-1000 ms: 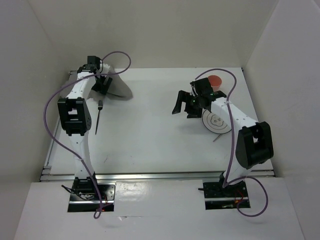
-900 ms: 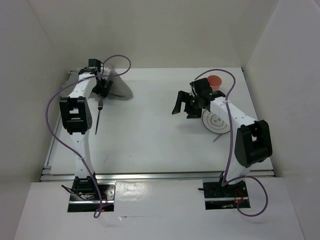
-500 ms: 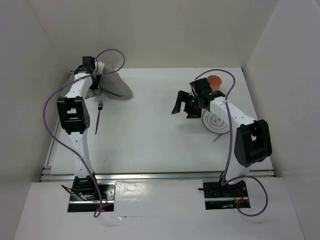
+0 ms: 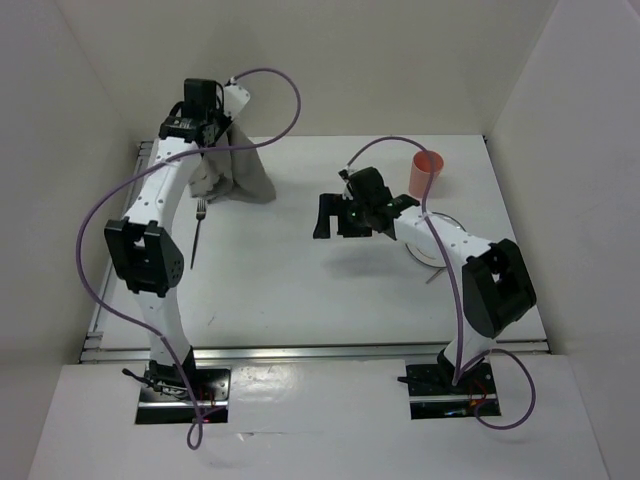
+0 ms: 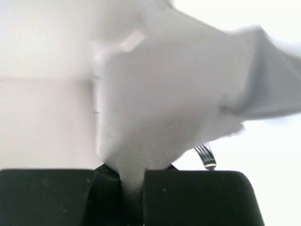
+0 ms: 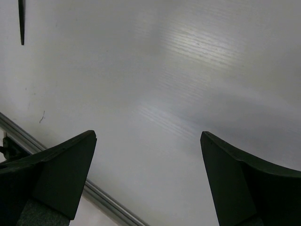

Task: Set the dinner table for one person

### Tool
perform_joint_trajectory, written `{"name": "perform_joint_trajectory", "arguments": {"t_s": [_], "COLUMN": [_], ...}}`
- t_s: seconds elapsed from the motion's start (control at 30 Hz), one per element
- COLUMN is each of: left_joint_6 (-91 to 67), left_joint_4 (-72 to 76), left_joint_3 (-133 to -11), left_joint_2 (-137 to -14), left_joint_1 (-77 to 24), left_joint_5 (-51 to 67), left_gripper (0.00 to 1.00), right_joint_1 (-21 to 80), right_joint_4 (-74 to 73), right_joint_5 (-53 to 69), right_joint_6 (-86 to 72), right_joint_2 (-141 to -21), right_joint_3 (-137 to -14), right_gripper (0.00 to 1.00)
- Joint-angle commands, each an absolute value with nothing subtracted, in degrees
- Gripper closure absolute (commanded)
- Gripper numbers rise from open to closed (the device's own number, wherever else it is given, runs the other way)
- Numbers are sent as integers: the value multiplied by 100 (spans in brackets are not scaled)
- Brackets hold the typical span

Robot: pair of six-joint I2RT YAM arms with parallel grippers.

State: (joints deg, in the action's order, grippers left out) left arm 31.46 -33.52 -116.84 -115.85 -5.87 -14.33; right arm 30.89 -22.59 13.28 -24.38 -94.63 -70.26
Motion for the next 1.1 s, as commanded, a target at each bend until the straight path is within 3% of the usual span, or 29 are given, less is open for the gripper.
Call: {"name": "perform_joint_trajectory", "arguments": {"t_s": [0.0,0.27,0.4,0.63,0.77,0.87,1.0,1.07], "left_joint_6": [3620,4569,4878,4817,4632,4632,4684,4745], "left_joint_4": [-3243,-3207,-3138,-3418,-3542,-3656,-3525,-3446], "left_joint_3": [-12190,-13086,-12859,-12243,-12436,-12437,-12437,-12437], "left_joint_2": [-10689,-10301,-10030,-9878,-9940,-9940,-9993,-10046], "left_joint_1": [-789,-1871,-2364,-2593,-2646,-2803,-2865,-2865], "left_joint_5": [-1485,-2073,-2408,-2602,-2602,-2654,-2838,-2953], "left_gripper": [100,100,100,100,100,100,100,100], "right_joint_1": [3059,3059,3059,3111,3111,3111,3111,3111], "right_joint_4": [-1276,-1090,-984,-316,-974,-600,-404,-474], "right_joint_5": [1107,932,774,835,563,1235,1714,1618], "right_joint_6": [-2303,-2364,-2469,-2470,-2610,-2610,-3118,-3365], "right_joint_2": [-9256,-8851,-8579,-6936,-7188,-7312,-7523,-7297], "right_joint_3": [-6812,-6434,-6171,-5107,-5168,-5116,-5115,-5020], "right_gripper": [0,0,0,0,0,6,6,1]}}
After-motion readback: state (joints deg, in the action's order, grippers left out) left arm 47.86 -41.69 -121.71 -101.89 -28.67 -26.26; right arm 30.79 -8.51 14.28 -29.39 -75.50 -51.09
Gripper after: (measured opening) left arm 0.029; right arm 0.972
